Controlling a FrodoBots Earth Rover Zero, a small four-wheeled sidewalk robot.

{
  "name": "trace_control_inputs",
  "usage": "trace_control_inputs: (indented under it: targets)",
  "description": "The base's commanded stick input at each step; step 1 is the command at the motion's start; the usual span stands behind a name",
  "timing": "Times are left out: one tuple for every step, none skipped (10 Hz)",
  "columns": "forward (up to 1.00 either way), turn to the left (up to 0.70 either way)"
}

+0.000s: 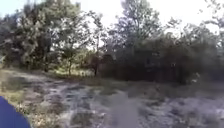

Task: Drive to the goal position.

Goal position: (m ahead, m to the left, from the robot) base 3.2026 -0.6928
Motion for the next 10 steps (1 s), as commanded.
trace_control_inputs:
  targets:
    - [1.0, 0.27]
    - [1.0, 0.27]
    - [1.0, 0.27]
    - [1.0, 0.27]
    - [1.0, 0.27]
    - [1.0, 0.27]
    - [1.0, 0.27]
    - [1.0, 0.27]
    - [1.0, 0.27]
    - [1.0, 0.27]
